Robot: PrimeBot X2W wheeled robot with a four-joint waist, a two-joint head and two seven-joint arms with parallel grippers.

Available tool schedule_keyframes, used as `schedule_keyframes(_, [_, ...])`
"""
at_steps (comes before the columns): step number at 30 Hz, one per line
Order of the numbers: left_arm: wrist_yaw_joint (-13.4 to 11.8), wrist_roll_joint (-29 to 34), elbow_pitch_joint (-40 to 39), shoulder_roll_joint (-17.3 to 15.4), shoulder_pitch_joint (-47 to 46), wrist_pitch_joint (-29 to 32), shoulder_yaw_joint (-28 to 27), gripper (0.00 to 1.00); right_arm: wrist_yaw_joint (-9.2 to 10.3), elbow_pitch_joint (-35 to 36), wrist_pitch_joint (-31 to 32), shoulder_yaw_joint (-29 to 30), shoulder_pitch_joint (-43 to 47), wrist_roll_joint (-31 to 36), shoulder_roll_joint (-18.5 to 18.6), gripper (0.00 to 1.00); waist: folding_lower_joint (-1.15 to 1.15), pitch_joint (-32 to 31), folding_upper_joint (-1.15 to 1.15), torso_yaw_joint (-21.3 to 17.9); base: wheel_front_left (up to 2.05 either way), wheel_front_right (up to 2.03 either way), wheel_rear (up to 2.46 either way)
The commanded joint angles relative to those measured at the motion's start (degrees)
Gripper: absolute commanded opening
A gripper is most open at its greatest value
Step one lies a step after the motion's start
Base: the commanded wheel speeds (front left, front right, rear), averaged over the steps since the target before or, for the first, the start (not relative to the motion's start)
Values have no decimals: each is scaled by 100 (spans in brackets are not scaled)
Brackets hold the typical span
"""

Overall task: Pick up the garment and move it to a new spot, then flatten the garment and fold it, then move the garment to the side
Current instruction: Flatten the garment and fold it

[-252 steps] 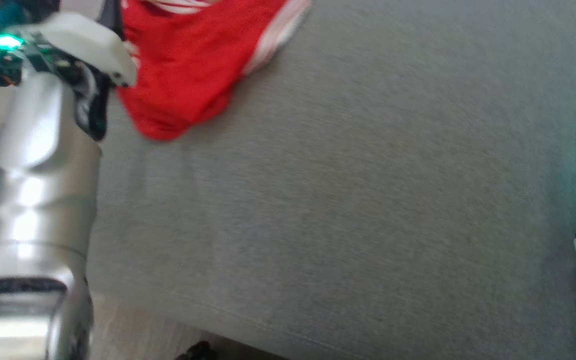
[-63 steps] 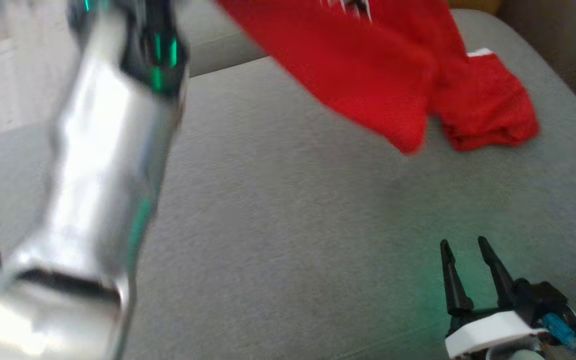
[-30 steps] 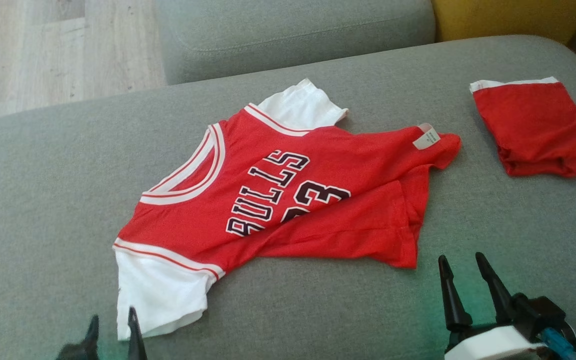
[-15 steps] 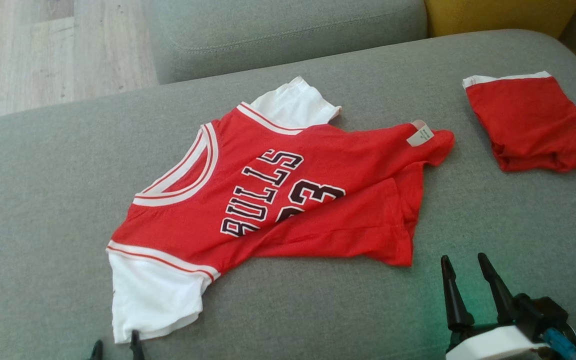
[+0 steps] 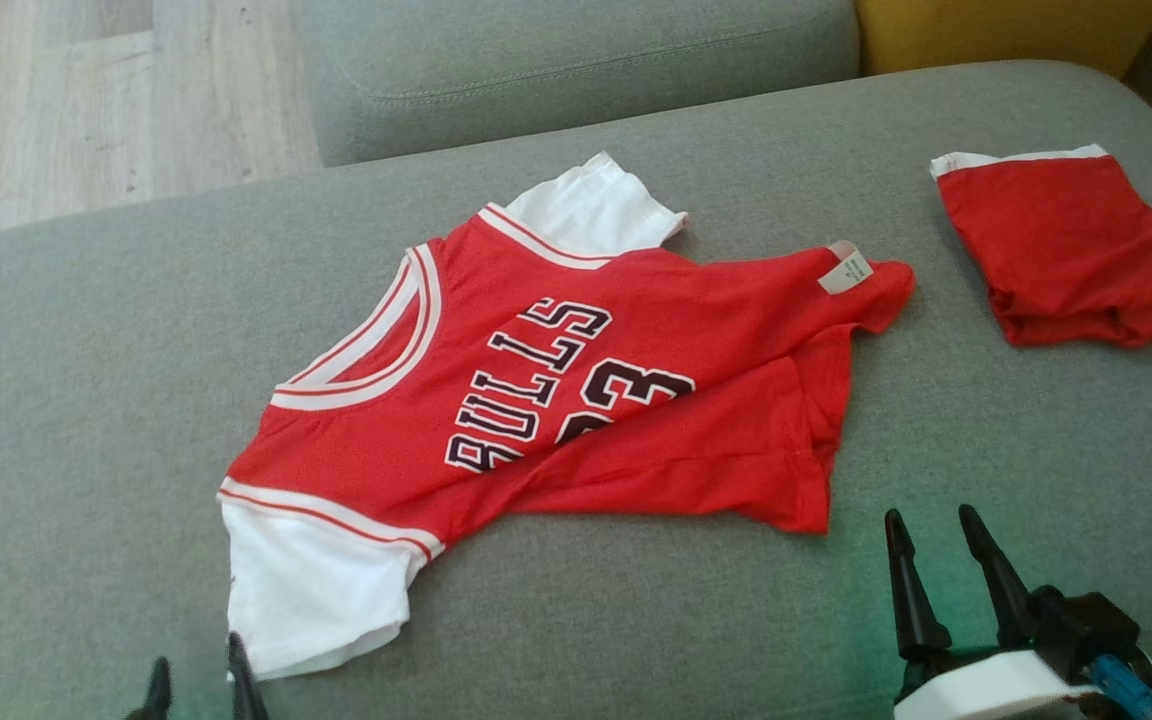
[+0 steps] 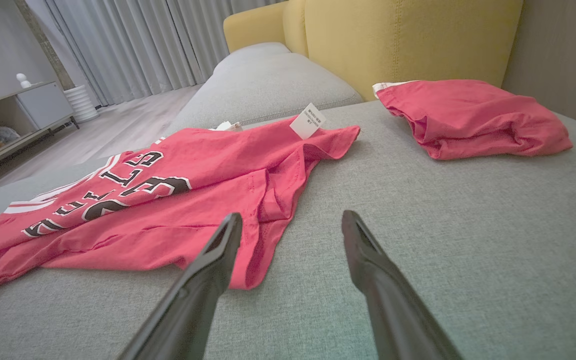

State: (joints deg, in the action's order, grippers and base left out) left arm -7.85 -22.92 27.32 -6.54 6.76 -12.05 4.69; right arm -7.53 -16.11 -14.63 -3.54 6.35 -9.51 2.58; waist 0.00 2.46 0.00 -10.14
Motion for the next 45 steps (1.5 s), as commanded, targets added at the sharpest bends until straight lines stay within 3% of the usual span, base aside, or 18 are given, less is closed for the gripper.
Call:
schedule_keyframes(1, [-94, 23, -276, -33, -108, -156, -285, 100, 4, 179, -37, -104, -242, 13, 30, 100, 0, 6, 0, 35, 0, 0, 0])
schedule_keyframes(13, [75, 109, -21, -9, -104, 10, 39, 100, 4, 177, -37, -172, -277, -7, 30, 100, 0, -18, 0, 3, 0, 0, 0])
schedule_keyframes(31, [239, -35, 363, -28, -325, -115, 87, 100, 4, 153, -37, -165, -226, 22, 30, 100, 0, -80, 0, 28, 0, 0, 0])
schedule_keyframes(32, [243, -38, 380, -30, -336, -119, 92, 87, 4, 151, -37, -169, -220, 28, 30, 100, 0, -88, 0, 30, 0, 0, 0])
schedule_keyframes(34, [263, -40, 412, -43, -354, -125, 109, 49, 4, 152, -37, -178, -207, 40, 30, 100, 0, -103, 0, 30, 0, 0, 0])
schedule_keyframes(35, [286, -44, 438, -66, -374, -142, 111, 41, 4, 153, -37, -185, -197, 50, 30, 100, 0, -113, 0, 29, 0, 0, 0])
schedule_keyframes(39, [309, -42, 425, -65, -405, -195, 111, 29, 4, 149, -37, -173, -172, 55, 30, 100, 0, -121, 0, 60, 0, 0, 0])
schedule_keyframes(43, [382, -37, 342, -67, -433, -240, 117, 0, 4, 148, -37, -163, -148, 53, 30, 100, 0, -120, 0, 115, 0, 0, 0])
schedule_keyframes(45, [397, -18, 255, -72, -442, -256, 120, 0, 4, 153, -37, -162, -151, 57, 30, 100, 0, -109, 0, 157, 0, 0, 0])
